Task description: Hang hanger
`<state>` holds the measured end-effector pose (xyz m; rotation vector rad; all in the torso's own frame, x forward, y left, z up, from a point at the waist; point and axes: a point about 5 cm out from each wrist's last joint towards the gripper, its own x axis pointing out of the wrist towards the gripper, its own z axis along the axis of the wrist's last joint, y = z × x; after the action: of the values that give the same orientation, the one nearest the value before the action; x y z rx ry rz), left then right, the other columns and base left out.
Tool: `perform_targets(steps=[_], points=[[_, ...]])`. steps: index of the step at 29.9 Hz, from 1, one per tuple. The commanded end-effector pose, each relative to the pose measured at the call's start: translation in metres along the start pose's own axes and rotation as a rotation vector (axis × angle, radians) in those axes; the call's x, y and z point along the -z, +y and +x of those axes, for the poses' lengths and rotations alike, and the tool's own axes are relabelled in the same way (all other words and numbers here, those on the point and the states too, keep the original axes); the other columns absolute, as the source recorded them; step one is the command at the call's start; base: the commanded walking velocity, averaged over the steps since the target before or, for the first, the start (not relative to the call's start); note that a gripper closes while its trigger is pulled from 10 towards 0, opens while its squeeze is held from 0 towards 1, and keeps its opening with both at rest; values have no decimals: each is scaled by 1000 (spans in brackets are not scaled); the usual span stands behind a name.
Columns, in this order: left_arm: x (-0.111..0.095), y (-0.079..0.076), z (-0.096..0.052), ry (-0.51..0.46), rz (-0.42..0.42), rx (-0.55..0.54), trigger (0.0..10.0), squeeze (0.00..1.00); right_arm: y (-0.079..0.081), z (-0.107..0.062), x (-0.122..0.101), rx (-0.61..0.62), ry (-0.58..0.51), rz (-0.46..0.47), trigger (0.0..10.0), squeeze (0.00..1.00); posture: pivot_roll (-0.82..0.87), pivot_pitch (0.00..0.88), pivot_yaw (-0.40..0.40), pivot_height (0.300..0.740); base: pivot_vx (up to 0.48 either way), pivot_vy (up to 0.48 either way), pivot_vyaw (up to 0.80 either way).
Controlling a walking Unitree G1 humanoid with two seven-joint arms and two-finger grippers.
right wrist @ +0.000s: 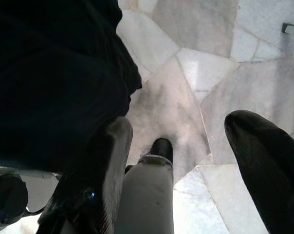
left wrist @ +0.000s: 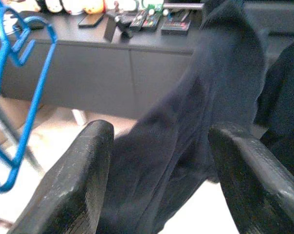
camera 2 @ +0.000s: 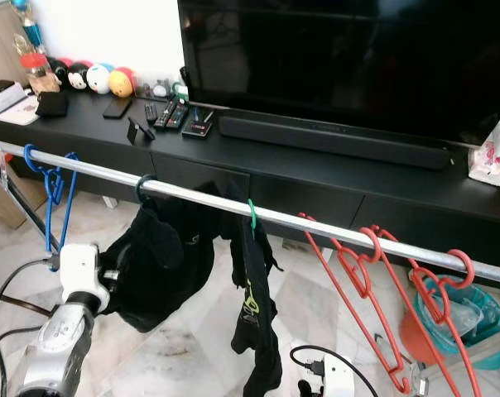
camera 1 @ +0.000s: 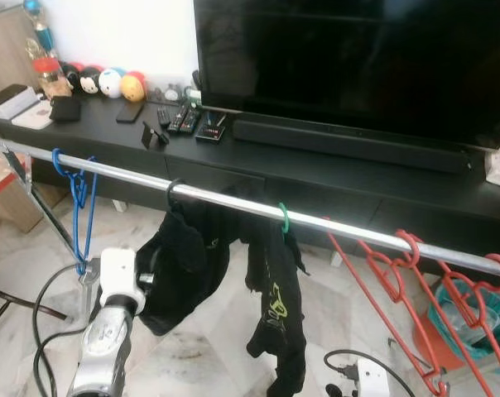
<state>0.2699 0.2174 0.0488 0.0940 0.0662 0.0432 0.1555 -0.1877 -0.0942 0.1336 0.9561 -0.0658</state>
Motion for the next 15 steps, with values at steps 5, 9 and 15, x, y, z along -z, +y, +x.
perform_targets(steps=[5, 9, 15], points=[[34, 23, -30, 123, 92, -72, 10000, 0, -4, -1, 4, 23, 2, 14, 10000, 0, 48, 0, -27, 740, 0, 0, 0], [71, 33, -57, 310, 117, -97, 10000, 0, -3, -2, 4, 22, 2, 14, 10000, 0, 57, 0, -31, 740, 0, 0, 0], [101, 29, -76, 505, 158, -45, 10000, 0, -4, -1, 2, 29, -3, 18, 10000, 0, 58, 0, -36, 740, 0, 0, 0]])
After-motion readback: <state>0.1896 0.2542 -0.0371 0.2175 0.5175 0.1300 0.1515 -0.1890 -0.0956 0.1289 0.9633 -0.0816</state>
